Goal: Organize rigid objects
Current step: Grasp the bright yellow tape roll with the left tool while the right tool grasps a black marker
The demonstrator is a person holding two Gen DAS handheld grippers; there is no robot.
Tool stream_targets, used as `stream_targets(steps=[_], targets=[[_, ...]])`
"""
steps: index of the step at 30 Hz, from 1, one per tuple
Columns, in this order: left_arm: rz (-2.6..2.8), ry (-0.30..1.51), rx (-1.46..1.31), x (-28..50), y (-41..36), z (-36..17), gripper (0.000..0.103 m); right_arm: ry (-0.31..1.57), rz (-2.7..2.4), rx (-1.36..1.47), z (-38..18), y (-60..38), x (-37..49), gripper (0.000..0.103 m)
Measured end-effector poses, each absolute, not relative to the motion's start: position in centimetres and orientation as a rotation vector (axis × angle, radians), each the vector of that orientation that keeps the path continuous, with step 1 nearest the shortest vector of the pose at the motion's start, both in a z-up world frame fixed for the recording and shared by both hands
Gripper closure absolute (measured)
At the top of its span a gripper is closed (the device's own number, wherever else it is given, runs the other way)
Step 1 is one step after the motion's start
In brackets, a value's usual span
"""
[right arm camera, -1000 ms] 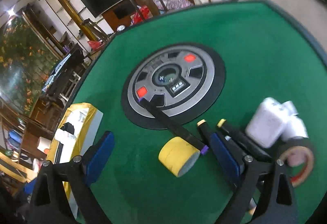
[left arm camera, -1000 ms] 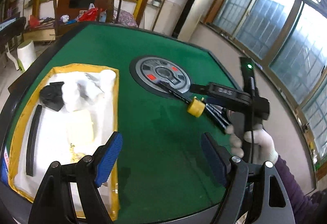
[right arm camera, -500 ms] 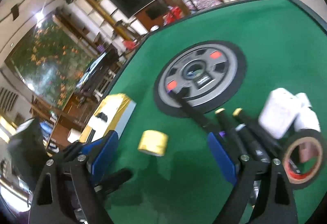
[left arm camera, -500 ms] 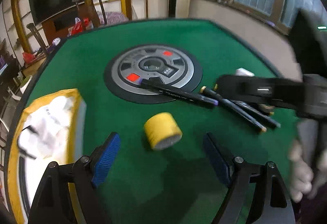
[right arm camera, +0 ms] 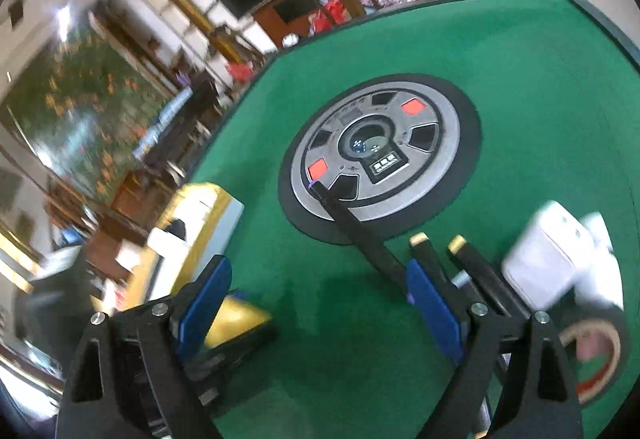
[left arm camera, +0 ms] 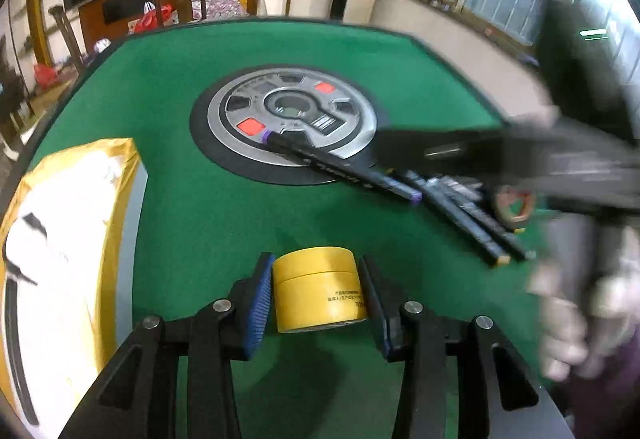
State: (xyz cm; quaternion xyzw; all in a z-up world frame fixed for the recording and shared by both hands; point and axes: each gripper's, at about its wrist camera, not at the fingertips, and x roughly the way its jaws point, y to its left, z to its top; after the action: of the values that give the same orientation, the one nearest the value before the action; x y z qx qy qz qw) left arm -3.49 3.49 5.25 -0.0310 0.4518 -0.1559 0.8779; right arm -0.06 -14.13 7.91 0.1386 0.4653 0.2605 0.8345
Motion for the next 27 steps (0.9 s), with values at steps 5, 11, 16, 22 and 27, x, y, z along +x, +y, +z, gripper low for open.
stream_targets(steps=[5,11,16,22,27], targets=[[-0.379,0.909,-0.163,-6.8,6.2,7.4,0.058,1.031,0.516,0.15,6.9,-10.4,1.8,0.013],[-0.382,0.891,-0.202,-8.5,8.1,8.2,0.058,1.074,0.45,0.039,5.5,-7.9,3.6,0.019],[-0.38,0.888,-0.229,-8.3,9.0,7.8,0.058,1.099,0.373,-0.034,4.3,-6.8,3.9,0.04],[-0.387,0.882,-0.259,-8.8,9.3,7.7,0.058,1.091,0.284,-0.12,4.1,-6.2,3.5,0.061],[-0.391,0.875,-0.261,-9.6,9.2,7.8,0.058,1.102,0.277,-0.07,4.3,-7.2,3.2,0.089]])
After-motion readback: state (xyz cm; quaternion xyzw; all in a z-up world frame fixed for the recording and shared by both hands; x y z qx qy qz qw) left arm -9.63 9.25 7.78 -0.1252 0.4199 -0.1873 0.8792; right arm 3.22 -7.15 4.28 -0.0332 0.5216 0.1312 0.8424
